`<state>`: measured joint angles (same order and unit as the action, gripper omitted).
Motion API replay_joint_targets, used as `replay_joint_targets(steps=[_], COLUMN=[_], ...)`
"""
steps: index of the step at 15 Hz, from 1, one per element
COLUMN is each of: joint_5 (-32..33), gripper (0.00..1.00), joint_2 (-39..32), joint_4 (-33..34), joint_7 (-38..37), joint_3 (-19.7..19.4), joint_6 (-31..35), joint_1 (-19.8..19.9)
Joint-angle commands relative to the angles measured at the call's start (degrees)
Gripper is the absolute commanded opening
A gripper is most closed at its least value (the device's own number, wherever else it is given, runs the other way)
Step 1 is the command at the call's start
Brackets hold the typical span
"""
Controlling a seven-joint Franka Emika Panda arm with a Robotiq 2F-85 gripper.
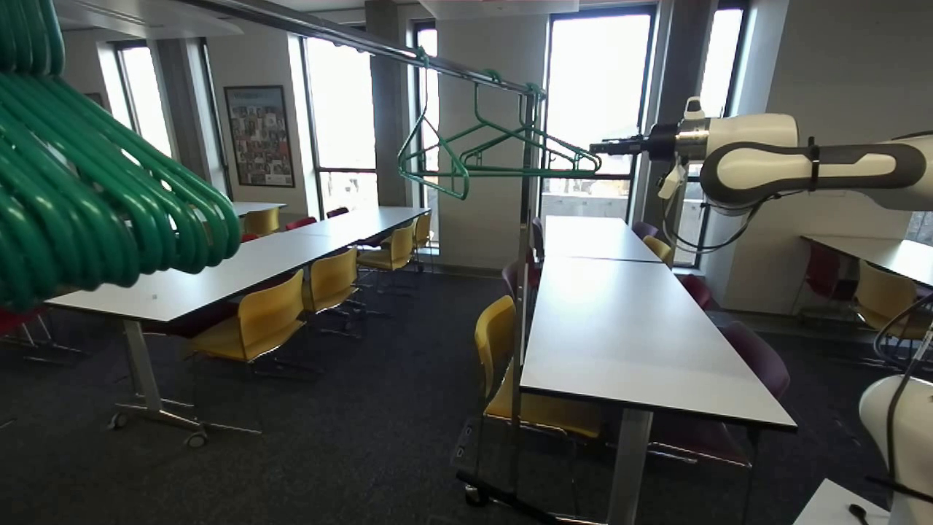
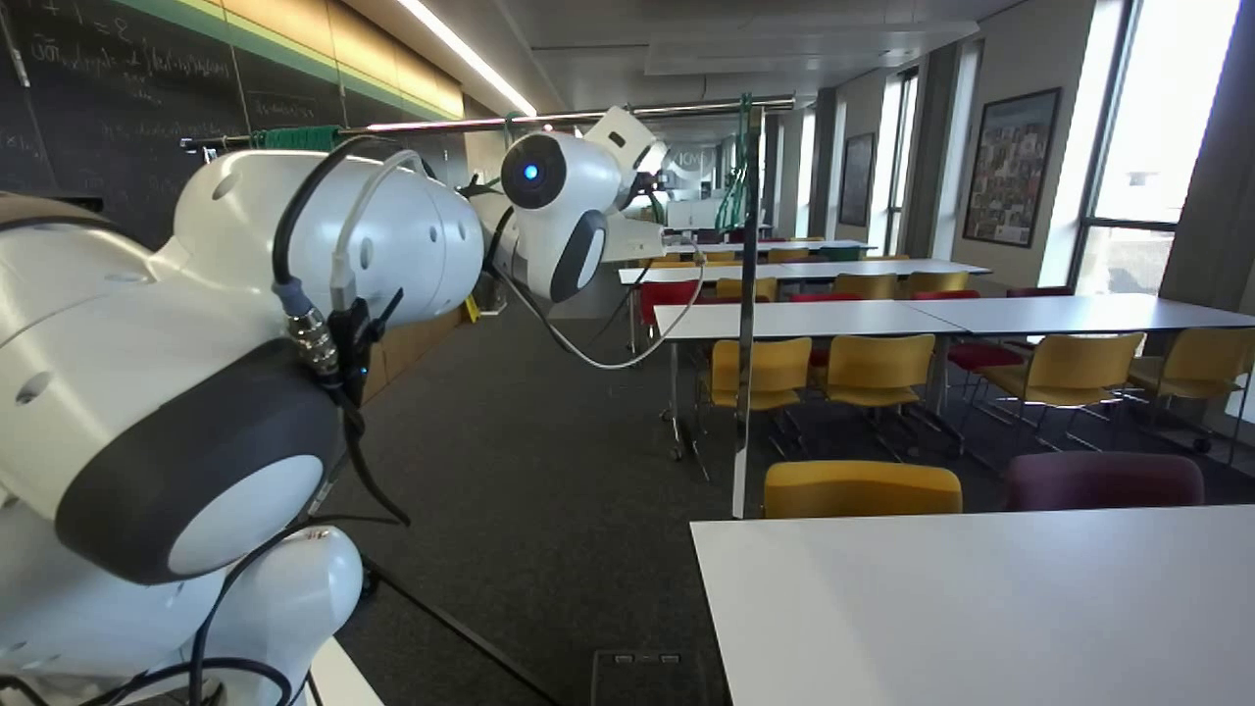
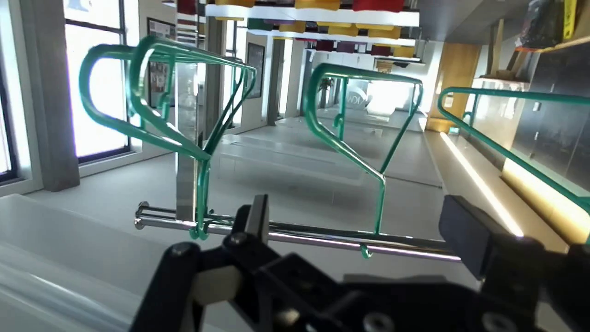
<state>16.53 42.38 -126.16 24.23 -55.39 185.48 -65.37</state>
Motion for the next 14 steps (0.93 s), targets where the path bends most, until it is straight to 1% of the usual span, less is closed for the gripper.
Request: replay_joint_targets(steps=[1,4,7,9,12,14], joint_5=[2.64,2.1,1.37,1.29,0.76,0.75], gripper=[1.0,1.0,1.0,1.0,1.0,1.0], joint_2=[2.98,5.35,9.35,13.57,17.77,19.7], joint_4=[4.37,6.19,7.25,7.49,8.39,9.15], joint_7=[7.01,12.3,16.91,19.4,20.48,20.58], joint_3=[-3.39,-6.62,-8.0,-7.87,-6.86,-6.16], joint_6=[-6.45,-9.72,-10.48,-9.83,-9.03,-9.51], joint_1=[-2.57,-5.66,-9.73,-13.5,-18.08,-20.44])
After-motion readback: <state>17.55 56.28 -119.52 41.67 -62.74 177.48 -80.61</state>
